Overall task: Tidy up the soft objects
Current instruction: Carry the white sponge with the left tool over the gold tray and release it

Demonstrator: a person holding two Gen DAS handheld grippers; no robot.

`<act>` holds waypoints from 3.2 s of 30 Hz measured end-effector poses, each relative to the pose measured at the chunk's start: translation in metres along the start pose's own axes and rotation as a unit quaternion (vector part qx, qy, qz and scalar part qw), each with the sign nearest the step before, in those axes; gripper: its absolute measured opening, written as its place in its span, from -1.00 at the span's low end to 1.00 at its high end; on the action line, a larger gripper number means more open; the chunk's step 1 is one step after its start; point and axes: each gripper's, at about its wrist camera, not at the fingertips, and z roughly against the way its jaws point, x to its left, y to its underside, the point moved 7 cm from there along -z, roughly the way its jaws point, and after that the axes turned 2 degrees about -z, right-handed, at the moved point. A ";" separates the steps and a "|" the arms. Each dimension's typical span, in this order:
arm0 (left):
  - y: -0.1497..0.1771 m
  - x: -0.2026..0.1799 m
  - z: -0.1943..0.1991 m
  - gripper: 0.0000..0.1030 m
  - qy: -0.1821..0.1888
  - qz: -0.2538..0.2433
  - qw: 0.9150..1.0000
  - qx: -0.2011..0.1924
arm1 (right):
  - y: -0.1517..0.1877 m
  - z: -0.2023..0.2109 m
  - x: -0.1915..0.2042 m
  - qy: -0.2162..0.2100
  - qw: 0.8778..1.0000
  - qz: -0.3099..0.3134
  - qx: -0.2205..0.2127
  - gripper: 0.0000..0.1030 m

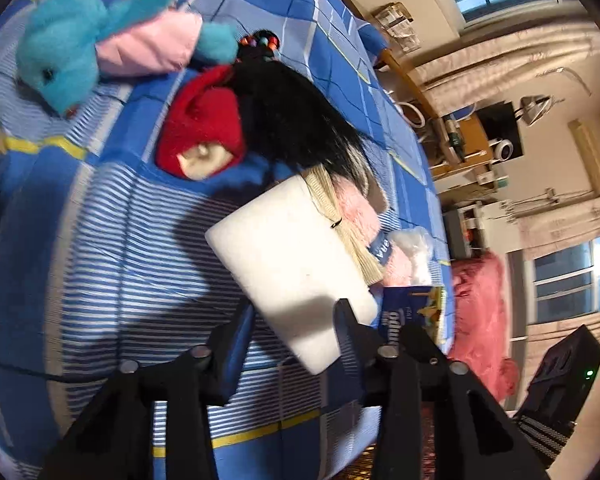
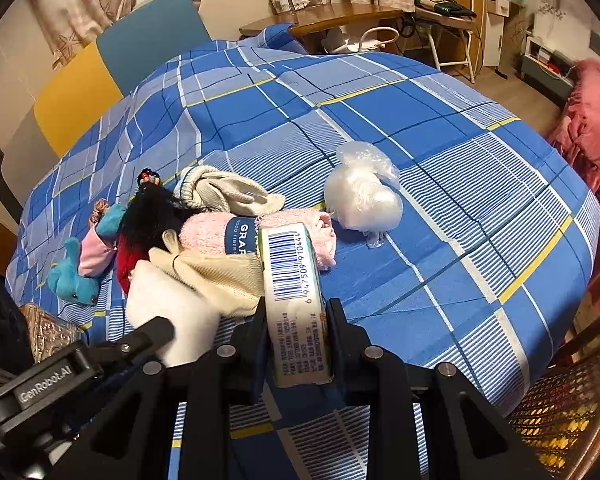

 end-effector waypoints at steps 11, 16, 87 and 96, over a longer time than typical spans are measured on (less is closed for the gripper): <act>-0.009 0.021 0.005 0.57 0.028 0.142 0.989 -0.007 | -0.002 0.002 -0.002 -0.003 1.000 -0.010 -0.007 -0.48; -0.024 0.004 -0.008 0.58 -0.063 0.084 0.994 0.017 | -0.003 0.001 -0.002 -0.003 1.000 -0.010 -0.008 -0.48; -0.122 0.394 0.357 0.40 -0.357 -0.097 0.929 0.022 | -0.007 0.040 0.032 -0.017 0.990 0.060 -0.127 -0.48; -0.124 0.391 0.362 0.58 -0.400 -0.137 0.906 -0.002 | -0.004 0.040 0.038 -0.013 0.988 0.080 -0.128 -0.48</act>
